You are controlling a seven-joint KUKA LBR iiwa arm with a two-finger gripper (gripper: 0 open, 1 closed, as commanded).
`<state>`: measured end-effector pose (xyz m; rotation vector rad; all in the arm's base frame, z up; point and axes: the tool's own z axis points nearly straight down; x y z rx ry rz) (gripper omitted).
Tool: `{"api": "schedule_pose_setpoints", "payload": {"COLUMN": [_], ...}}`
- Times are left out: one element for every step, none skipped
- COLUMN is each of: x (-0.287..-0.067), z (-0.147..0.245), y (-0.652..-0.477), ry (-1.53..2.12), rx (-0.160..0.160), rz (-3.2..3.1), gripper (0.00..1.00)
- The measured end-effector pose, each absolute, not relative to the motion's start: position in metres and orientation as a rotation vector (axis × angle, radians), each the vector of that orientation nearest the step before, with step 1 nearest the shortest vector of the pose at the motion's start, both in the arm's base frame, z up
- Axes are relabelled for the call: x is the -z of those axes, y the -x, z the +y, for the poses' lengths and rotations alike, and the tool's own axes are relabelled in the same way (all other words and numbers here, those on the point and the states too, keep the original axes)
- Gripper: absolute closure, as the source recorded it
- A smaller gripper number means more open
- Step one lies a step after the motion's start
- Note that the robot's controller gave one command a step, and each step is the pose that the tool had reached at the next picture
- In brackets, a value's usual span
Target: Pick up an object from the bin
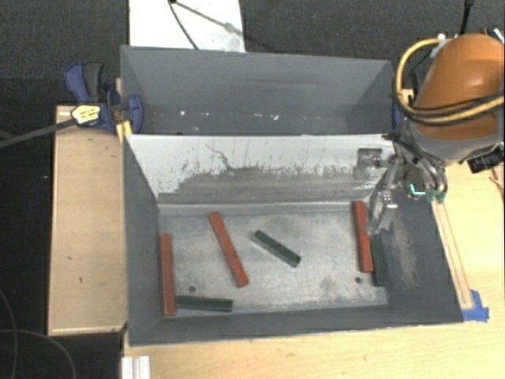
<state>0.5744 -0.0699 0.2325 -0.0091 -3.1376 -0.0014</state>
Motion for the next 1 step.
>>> {"api": "schedule_pose_setpoints", "payload": {"x": [-0.1318], "z": [0.0023], "y": [-0.5558], "ry": [-0.047], "rx": [0.006], "rz": [-3.135], "gripper": [0.0]}}
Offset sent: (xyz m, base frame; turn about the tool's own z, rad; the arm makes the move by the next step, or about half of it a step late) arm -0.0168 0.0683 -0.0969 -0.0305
